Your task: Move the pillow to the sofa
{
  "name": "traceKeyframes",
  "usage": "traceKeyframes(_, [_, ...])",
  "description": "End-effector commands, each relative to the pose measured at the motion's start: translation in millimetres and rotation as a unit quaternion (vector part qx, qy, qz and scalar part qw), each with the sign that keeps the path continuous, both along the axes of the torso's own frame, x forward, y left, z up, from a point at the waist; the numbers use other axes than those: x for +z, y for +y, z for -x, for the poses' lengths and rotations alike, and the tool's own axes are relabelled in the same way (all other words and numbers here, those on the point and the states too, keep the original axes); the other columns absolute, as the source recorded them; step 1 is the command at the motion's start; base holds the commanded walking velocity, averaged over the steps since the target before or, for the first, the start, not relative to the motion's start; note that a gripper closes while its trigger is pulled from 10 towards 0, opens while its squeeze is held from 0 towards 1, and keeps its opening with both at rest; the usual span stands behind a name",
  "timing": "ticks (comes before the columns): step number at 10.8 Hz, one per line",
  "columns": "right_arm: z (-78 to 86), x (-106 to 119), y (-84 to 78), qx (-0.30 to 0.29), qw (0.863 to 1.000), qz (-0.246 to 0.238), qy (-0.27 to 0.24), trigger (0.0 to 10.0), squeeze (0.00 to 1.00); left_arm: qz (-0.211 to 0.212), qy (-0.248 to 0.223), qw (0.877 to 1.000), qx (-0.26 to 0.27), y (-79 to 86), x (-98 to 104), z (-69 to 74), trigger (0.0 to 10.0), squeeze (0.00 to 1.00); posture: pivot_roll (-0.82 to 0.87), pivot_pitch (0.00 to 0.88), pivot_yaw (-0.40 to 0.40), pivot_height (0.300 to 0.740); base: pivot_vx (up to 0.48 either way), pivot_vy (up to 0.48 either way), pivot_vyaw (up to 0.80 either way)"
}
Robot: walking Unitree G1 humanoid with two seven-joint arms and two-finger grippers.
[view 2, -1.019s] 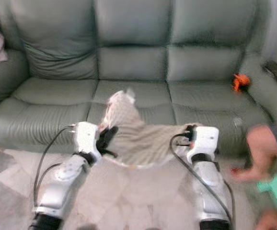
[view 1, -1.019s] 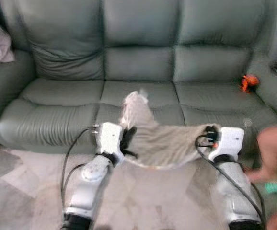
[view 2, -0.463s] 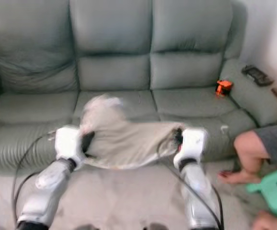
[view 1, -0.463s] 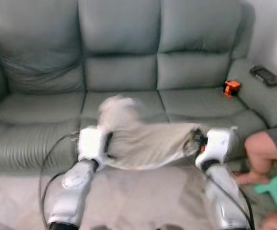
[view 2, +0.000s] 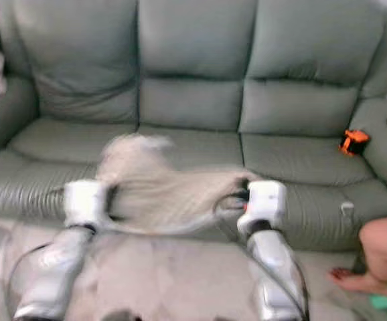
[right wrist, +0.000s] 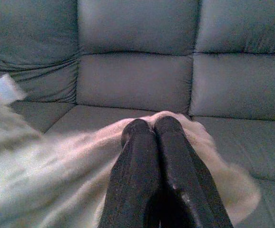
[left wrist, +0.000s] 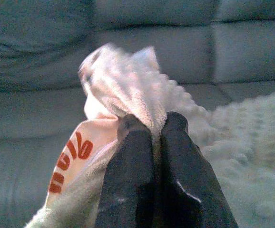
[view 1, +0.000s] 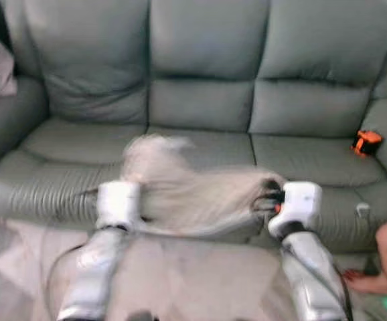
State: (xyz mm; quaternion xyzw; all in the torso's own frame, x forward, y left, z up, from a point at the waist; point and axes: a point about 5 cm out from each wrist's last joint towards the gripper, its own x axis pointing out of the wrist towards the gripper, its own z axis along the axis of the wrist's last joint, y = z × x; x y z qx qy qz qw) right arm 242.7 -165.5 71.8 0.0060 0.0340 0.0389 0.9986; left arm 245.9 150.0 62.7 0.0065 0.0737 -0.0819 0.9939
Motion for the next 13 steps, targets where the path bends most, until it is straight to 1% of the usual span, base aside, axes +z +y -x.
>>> traceKeyframes(1, [5.2,4.5,-17.0,-0.026,1.000,0.011,-0.008,10.0,0.00,-0.001,-0.033,0.999,-0.007,-6.9,11.6,-0.1,10.0,0.00,-0.04,0.000,-0.011,0.740,0.266,0.000,0.00])
traceKeyframes(2, [14.0,3.8,-17.5,-0.026,0.999,0.021,-0.009,10.0,0.00,-0.005,-0.025,1.000,0.006,0.3,8.8,4.8,10.0,0.00,-0.04,0.000,-0.013,0.740,0.262,0.000,0.00])
traceKeyframes(3, [15.2,4.0,-15.3,-0.024,0.999,0.022,-0.008,10.0,0.00,-0.004,-0.024,1.000,0.005,-0.2,8.3,5.9,10.0,0.00,-0.04,0.000,-0.013,0.740,0.259,0.000,0.00])
traceKeyframes(5, [9.3,5.4,-10.8,-0.018,1.000,0.016,-0.008,10.0,0.00,0.001,-0.028,1.000,-0.005,-7.8,10.2,2.5,10.0,0.00,-0.04,0.000,-0.010,0.740,0.266,0.000,0.00])
traceKeyframes(6, [6.4,7.1,-12.6,-0.019,1.000,0.015,-0.010,10.0,0.00,0.006,-0.033,0.999,-0.006,-10.9,14.3,-3.0,10.0,0.00,-0.04,0.000,-0.008,0.740,0.285,0.000,0.00])
traceKeyframes(7, [6.0,7.4,-14.4,-0.021,1.000,0.018,-0.011,10.0,0.00,0.009,-0.037,0.999,-0.008,-12.4,16.9,-5.5,10.0,0.00,-0.04,0.000,-0.005,0.740,0.300,0.000,0.00])
traceKeyframes(8, [6.3,7.6,-15.2,-0.022,0.999,0.021,-0.012,10.0,0.00,0.010,-0.038,0.999,-0.007,-12.4,17.1,-6.4,10.0,0.00,-0.04,0.000,-0.005,0.740,0.319,0.000,0.00])
traceKeyframes(10, [6.8,7.7,-13.9,-0.016,1.000,0.015,-0.013,10.0,0.00,0.011,-0.037,0.999,-0.009,-12.6,16.8,-6.7,10.0,0.00,-0.04,0.000,-0.004,0.740,0.319,0.000,0.79])
traceKeyframes(13, [5.5,7.8,-13.7,-0.020,1.000,0.017,-0.011,10.0,0.00,0.014,-0.036,0.999,-0.016,-16.7,17.0,-8.3,10.0,0.00,-0.05,0.000,-0.004,0.740,0.320,0.000,0.00])
